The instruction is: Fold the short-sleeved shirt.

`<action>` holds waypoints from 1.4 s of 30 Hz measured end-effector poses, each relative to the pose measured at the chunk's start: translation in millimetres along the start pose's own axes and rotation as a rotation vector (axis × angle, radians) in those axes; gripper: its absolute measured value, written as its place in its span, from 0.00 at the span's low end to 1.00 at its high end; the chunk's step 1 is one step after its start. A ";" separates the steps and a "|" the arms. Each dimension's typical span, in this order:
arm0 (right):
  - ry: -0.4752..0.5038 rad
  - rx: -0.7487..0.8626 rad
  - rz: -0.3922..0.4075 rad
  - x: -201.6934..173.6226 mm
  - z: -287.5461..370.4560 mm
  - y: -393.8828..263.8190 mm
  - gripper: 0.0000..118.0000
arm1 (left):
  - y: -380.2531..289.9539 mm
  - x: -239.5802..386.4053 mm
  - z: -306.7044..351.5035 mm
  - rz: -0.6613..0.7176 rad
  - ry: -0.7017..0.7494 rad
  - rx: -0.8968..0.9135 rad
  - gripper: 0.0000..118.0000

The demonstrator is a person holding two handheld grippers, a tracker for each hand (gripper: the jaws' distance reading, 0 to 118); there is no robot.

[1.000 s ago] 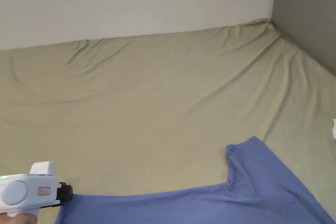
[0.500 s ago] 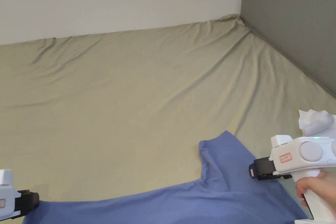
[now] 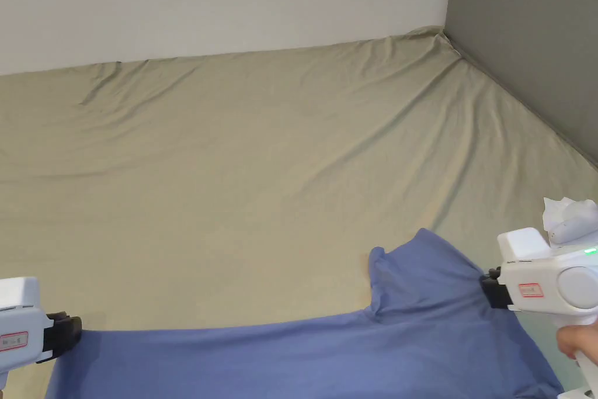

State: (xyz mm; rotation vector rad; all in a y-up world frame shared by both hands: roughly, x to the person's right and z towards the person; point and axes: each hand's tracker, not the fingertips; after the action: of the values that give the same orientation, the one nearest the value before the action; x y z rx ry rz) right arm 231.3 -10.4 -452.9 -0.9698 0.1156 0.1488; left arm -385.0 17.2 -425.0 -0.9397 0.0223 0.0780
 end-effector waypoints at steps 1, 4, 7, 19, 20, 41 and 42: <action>-0.011 0.016 0.015 0.0 10.2 -3.2 0.01 | -1.7 -11.5 -0.2 0.004 -0.006 0.017 0.03; 0.008 0.102 0.030 -0.4 51.0 -19.5 0.01 | -14.0 -15.7 29.3 -0.022 -0.002 0.084 0.03; 0.034 0.169 -0.014 -6.8 105.4 -41.6 0.01 | -34.3 -18.6 67.0 -0.030 -0.019 0.144 0.03; 0.084 0.018 -0.043 -0.9 176.3 -175.0 0.01 | -159.8 -19.3 160.9 -0.007 -0.058 0.064 0.03; 0.092 -0.011 -0.054 -0.9 172.5 -186.5 0.01 | -172.1 -21.0 161.2 -0.002 -0.065 0.030 0.03; 0.128 -0.266 0.053 -21.2 117.3 -236.9 0.05 | -259.1 -23.1 100.8 -0.039 -0.047 -0.274 0.16; 0.135 -0.274 0.007 -14.4 119.8 -235.8 0.12 | -258.5 -26.0 103.3 -0.029 -0.071 -0.264 0.37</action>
State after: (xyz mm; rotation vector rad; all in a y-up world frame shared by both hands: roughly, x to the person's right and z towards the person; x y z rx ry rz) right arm 262.7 -43.6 -192.0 -1.2534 0.2271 0.1068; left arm -392.6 -52.7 -154.4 -1.2000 -0.0693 0.0885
